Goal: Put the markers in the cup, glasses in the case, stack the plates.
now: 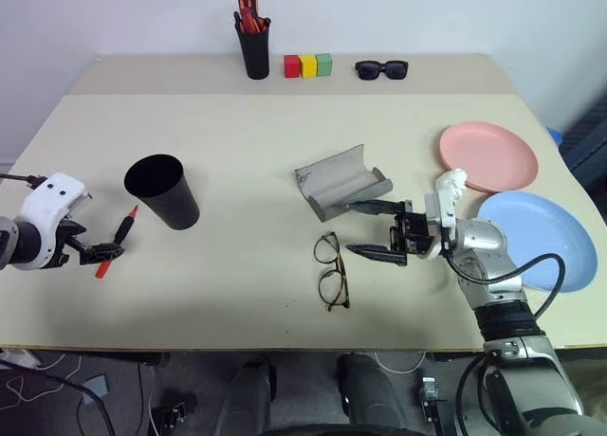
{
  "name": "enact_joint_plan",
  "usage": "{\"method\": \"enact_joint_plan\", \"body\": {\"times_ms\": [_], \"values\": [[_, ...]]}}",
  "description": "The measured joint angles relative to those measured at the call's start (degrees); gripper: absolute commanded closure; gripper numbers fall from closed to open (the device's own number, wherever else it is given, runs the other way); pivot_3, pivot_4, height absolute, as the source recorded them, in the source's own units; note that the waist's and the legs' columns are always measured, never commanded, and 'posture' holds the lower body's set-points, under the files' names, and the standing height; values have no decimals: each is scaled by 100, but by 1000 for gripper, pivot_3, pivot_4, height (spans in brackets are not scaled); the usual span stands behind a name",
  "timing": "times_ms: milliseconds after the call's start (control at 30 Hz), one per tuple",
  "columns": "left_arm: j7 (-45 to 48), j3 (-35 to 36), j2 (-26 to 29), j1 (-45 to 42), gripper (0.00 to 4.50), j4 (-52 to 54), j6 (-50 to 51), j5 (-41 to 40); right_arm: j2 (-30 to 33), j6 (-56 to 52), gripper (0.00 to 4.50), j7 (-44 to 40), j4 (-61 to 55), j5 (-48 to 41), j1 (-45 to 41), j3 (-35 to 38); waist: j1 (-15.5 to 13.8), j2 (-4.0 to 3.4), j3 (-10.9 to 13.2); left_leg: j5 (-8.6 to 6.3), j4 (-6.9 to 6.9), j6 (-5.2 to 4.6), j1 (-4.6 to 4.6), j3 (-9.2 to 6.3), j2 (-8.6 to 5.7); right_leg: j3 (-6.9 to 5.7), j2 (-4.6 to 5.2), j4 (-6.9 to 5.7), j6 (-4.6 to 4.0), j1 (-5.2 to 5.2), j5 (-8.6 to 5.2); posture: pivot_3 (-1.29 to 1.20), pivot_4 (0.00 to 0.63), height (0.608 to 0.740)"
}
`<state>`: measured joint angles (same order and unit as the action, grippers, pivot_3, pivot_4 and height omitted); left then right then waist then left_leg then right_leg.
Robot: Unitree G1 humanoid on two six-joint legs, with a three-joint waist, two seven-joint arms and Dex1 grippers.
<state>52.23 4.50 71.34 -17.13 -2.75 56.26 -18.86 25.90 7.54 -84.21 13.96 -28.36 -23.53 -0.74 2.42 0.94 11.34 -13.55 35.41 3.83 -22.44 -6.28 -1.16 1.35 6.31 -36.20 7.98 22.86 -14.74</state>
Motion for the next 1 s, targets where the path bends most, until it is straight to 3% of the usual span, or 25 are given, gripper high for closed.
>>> {"method": "enact_joint_plan", "body": {"times_ms": [200,667,833,967,1000], "values": [[306,-787,-82,-732,24,-586,-194,344,-12,115,961,-403,-386,0,291,-264,19,1,1,3,-2,3,0,2,0,2,-1,-6,1,4,0,0,150,740],[770,-1851,-484,-1588,24,-1405,-209,1055,-157,250,961,-345,-486,4,376,-332,1,7,-1,9,0,12,1,-1,0,0,-2,-12,2,1,0,0,150,740],[878,-2095,-767,-2068,2206,-1867,-282,1348,-181,298,961,-281,-483,5,378,-330,2,3,-3,11,0,15,5,-2,0,1,-2,-18,3,0,0,0,150,740],[905,-2120,-945,-2227,4236,-2127,-261,1419,-178,303,961,-233,-483,5,380,-328,4,-5,-8,16,1,19,18,-3,0,2,-2,-37,3,-3,-1,0,150,740],[905,-2120,-952,-2228,4484,-2140,-253,1461,-175,303,961,-214,-483,5,380,-327,6,-6,-8,17,2,20,22,-3,0,2,-2,-43,3,-3,-1,0,150,740]]}}
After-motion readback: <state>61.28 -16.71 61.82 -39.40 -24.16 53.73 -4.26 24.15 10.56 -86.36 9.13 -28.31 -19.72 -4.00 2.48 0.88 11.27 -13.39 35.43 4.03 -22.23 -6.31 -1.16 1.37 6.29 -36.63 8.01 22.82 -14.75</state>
